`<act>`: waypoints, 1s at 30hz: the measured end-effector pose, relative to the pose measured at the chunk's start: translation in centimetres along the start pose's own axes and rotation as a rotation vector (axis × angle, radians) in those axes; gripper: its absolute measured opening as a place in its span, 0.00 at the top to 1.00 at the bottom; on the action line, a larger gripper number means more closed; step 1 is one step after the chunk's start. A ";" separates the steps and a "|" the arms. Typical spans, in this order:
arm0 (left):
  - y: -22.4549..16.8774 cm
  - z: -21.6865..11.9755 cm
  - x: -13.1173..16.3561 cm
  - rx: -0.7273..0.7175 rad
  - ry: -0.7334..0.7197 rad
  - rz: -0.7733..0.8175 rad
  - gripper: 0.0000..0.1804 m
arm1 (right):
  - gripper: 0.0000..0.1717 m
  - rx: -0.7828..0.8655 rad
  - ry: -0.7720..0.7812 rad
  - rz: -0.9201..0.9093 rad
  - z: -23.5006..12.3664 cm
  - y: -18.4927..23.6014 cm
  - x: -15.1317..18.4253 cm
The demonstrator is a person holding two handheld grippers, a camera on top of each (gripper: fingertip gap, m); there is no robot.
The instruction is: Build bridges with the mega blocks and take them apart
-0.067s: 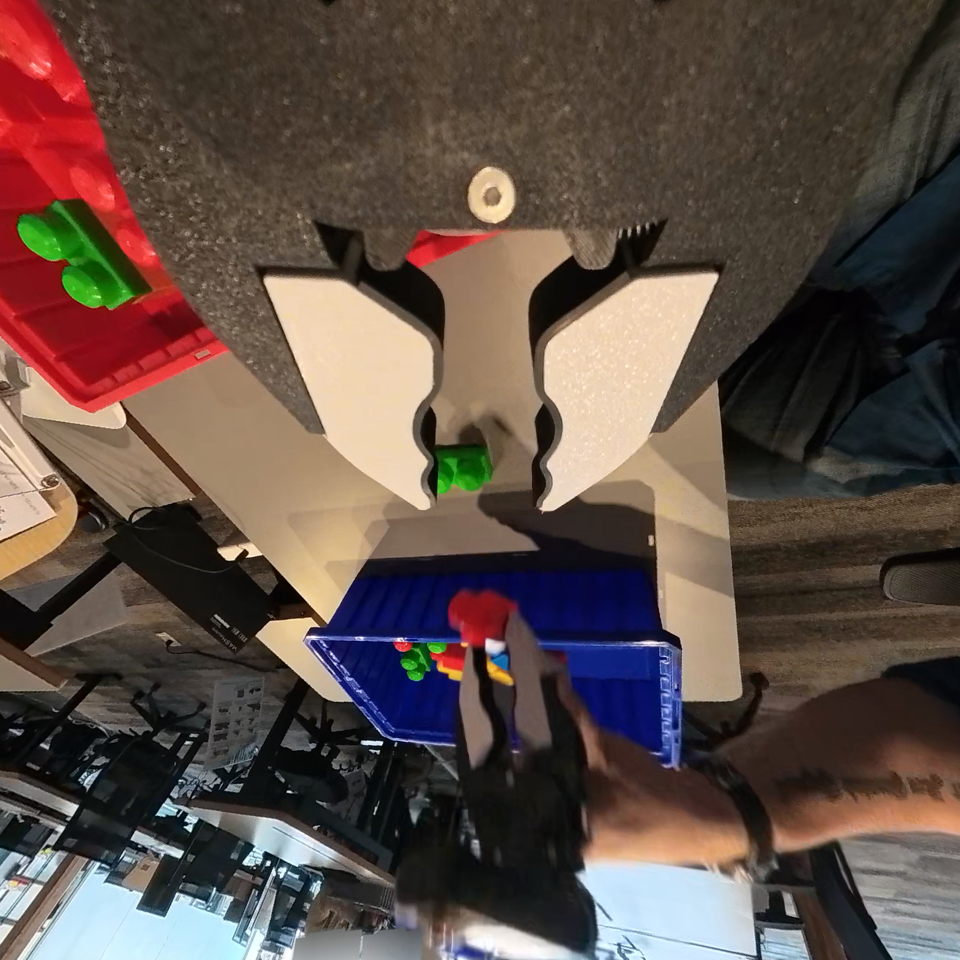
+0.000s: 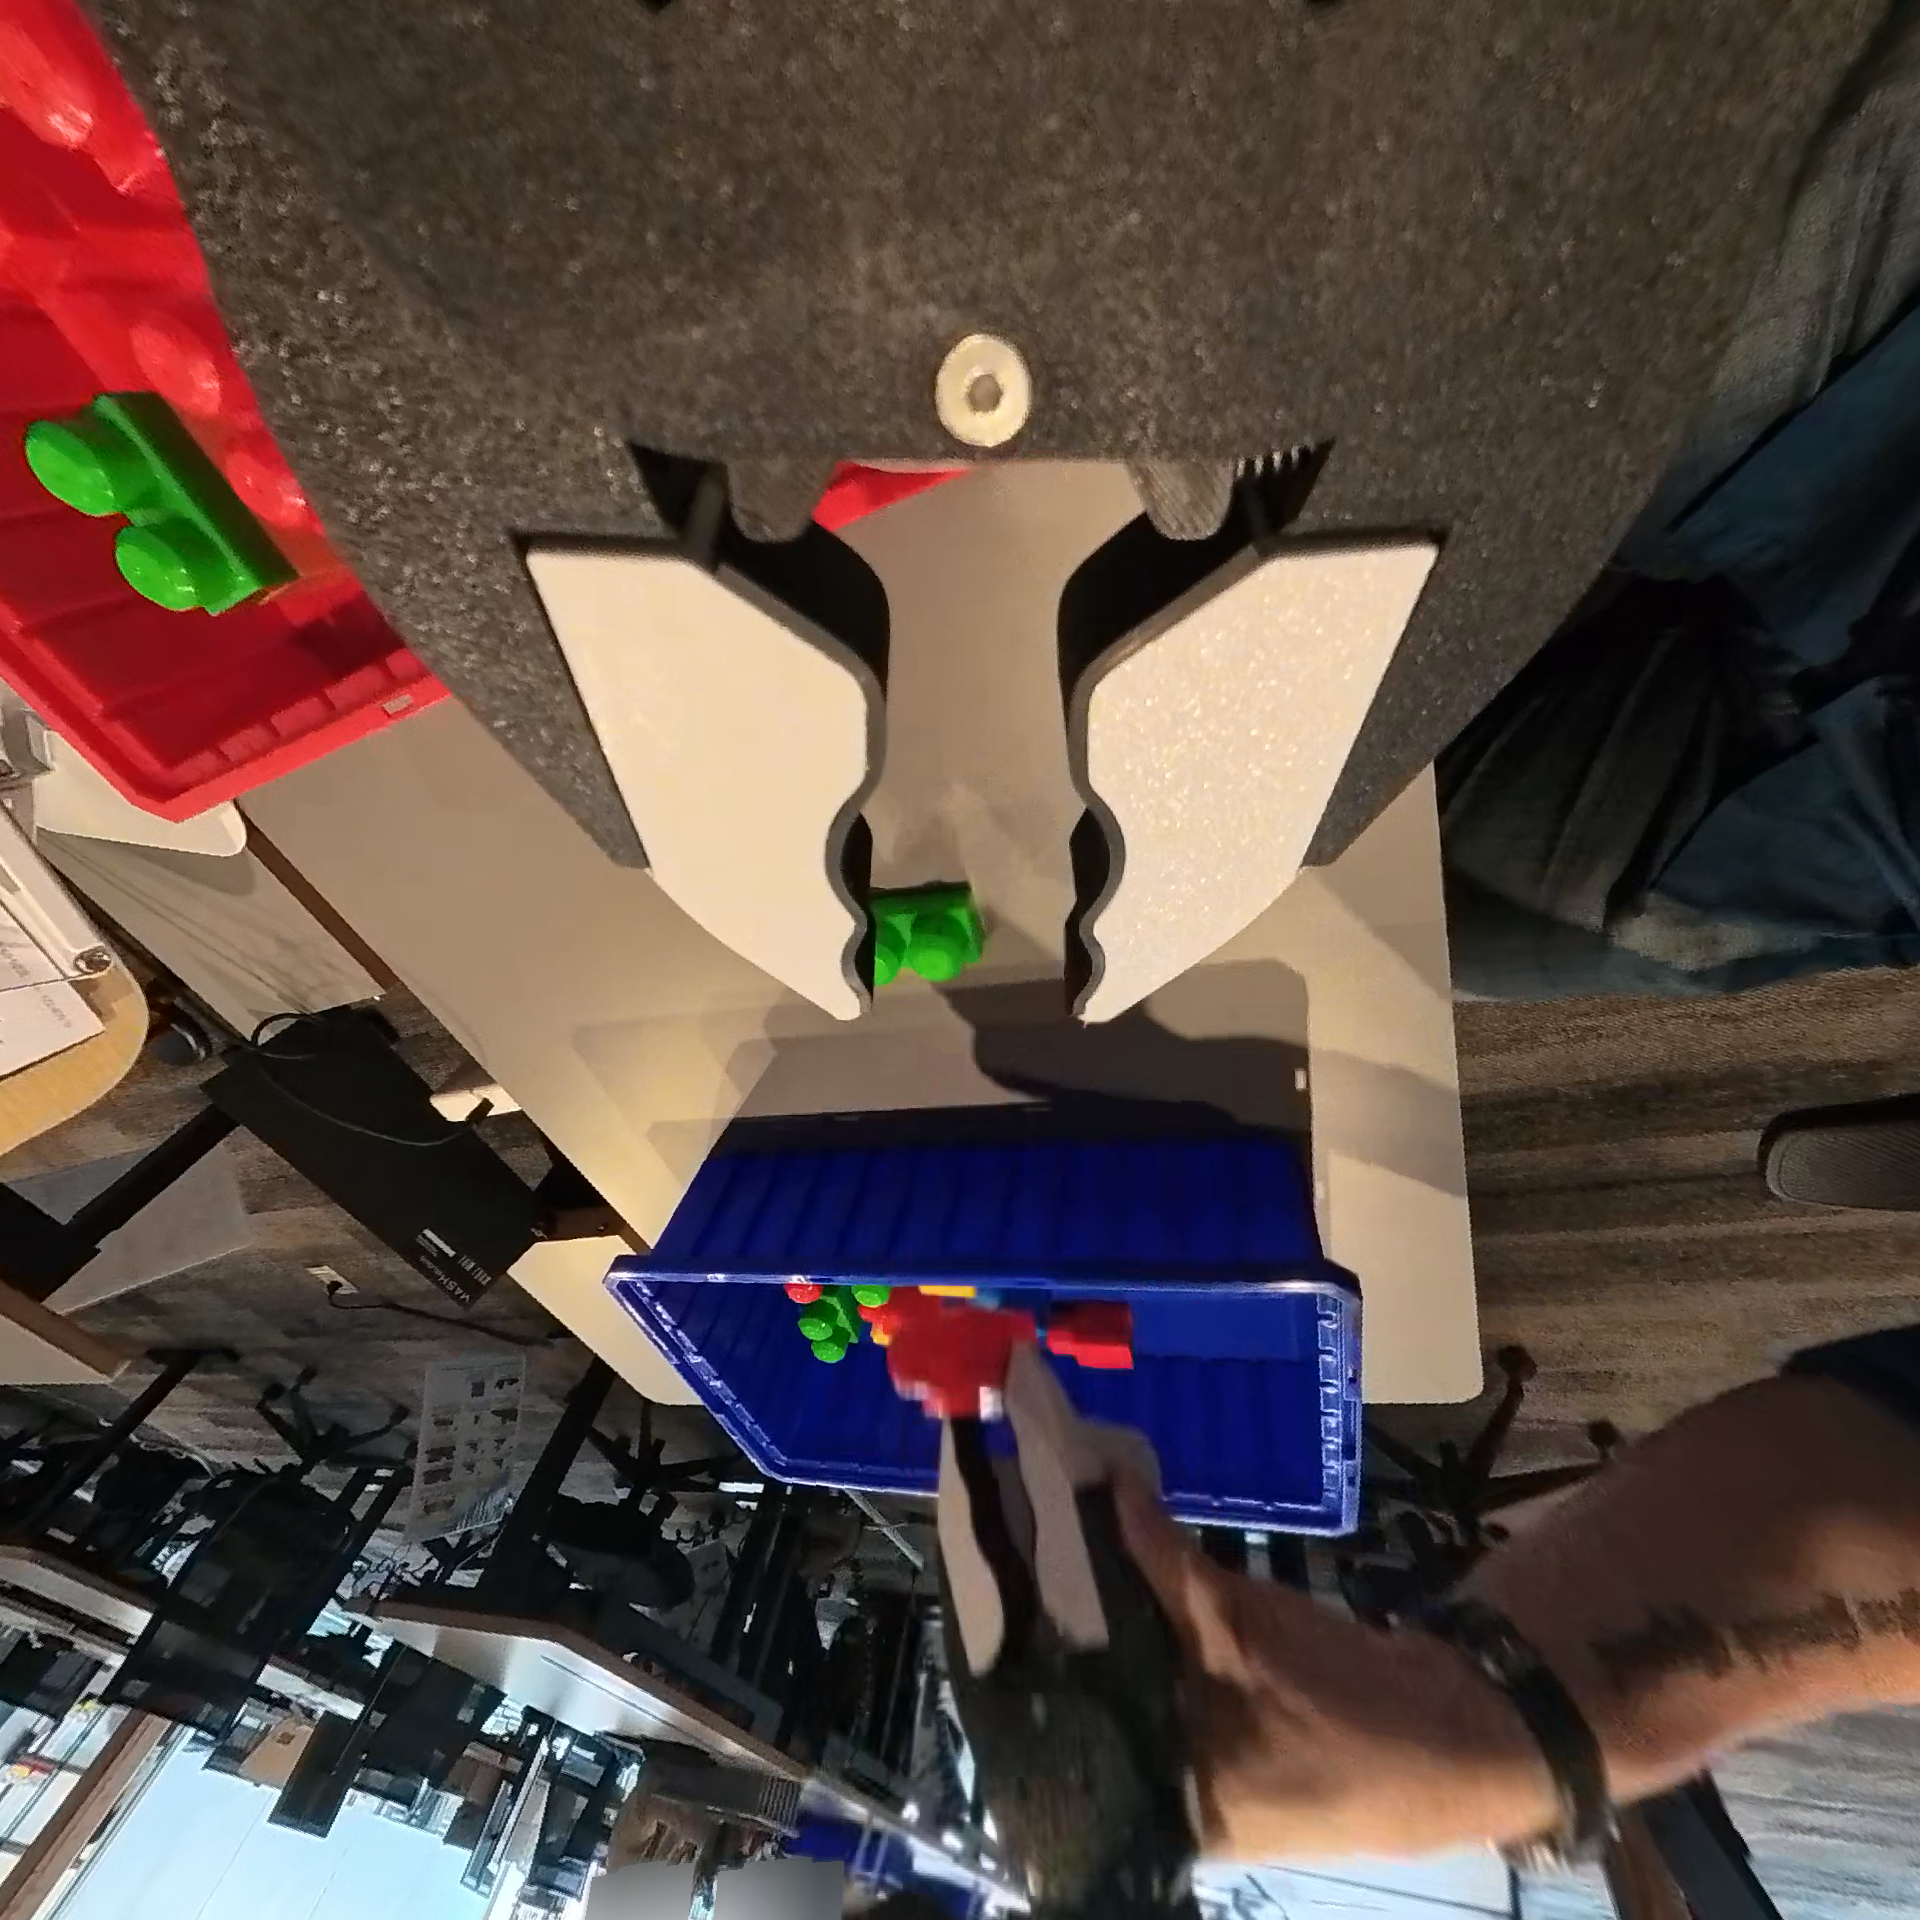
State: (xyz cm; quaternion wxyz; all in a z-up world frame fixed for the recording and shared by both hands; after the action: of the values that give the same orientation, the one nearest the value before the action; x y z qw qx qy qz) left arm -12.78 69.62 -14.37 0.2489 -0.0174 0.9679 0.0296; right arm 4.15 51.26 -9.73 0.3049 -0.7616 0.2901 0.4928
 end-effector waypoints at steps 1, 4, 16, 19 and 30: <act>1.2 -1.6 0.9 -0.019 -0.011 -0.086 0.81 | 0.80 -0.003 0.001 -0.001 0.1 0.1 0.0; 4.9 -5.0 5.1 -0.098 -0.007 -0.304 0.81 | 0.80 -0.008 0.000 -0.010 0.3 0.4 -0.3; 9.1 2.4 18.9 -0.158 0.286 -0.707 0.81 | 0.80 -0.032 0.008 -0.036 2.1 1.3 -1.3; 9.7 3.7 20.2 -0.209 0.346 -0.742 0.80 | 0.80 -0.035 0.030 -0.045 2.8 1.5 -1.1; 10.1 3.9 21.1 -0.170 0.326 -0.792 0.48 | 0.80 -0.030 0.044 -0.031 2.6 1.2 -0.4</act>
State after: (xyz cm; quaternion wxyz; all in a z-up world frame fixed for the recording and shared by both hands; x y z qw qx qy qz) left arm -29.83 79.61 -27.44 0.0825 -0.4123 0.9073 0.0085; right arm 1.60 52.50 -10.39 0.2944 -0.7812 0.2775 0.4755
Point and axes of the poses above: each gripper's, where its closed fingertips meet, z out along the fingers, x out of its underside, y = z × x across the jaws, the point moved 3 cm from there along -z, back along the fingers
